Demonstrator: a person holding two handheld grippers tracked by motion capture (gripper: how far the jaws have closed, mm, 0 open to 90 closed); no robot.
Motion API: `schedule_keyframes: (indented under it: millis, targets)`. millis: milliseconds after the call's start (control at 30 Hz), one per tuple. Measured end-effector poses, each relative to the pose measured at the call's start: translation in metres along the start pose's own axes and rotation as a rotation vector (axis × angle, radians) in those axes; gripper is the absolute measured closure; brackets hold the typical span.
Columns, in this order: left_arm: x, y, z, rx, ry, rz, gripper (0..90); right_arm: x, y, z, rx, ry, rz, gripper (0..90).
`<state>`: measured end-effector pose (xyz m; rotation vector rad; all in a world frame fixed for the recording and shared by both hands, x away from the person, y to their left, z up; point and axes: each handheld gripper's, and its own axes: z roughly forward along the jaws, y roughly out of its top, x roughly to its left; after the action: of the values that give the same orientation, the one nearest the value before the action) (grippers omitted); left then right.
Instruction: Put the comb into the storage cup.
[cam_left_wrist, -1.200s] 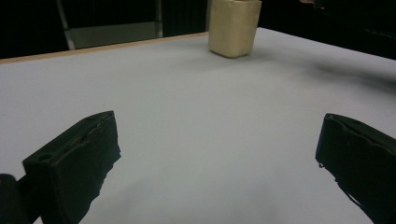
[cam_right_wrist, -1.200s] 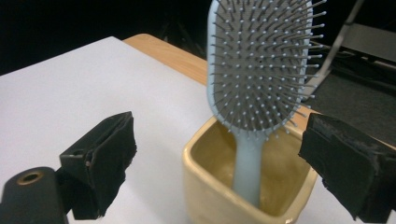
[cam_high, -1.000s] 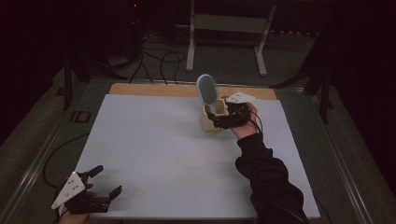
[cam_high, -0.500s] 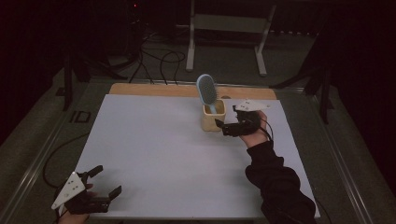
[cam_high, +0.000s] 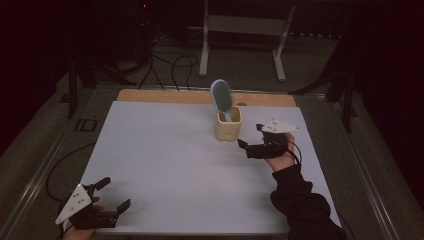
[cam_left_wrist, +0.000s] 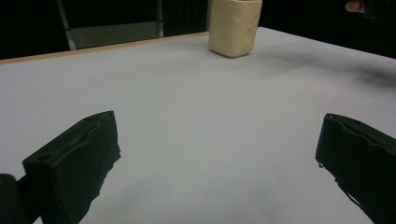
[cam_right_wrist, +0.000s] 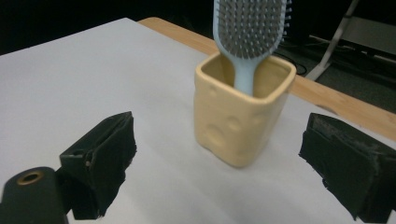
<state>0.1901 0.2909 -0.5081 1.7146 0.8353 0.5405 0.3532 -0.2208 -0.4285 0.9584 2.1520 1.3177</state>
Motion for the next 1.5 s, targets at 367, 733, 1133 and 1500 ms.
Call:
schedule_keyframes:
  millis: [367, 733, 1133, 1500]
  targets:
    - [0.000, 0.000, 0.000, 0.000, 0.000, -0.001, 0.0, 0.005, -0.029, -0.017, 0.011, -0.003, 0.012, 9.7]
    - [0.000, 0.000, 0.000, 0.002, 0.000, -0.001, 0.0, 0.011, -0.066, -0.037, 0.013, 0.011, 0.043, 9.7]
    - [0.000, 0.000, 0.000, 0.001, -0.001, -0.002, 0.0, 0.019, -0.095, -0.054, 0.031, 0.010, 0.051, 9.7]
    - [0.000, 0.000, 0.000, 0.001, -0.002, -0.002, 0.0, 0.028, -0.123, -0.062, 0.054, -0.003, 0.015, 9.7]
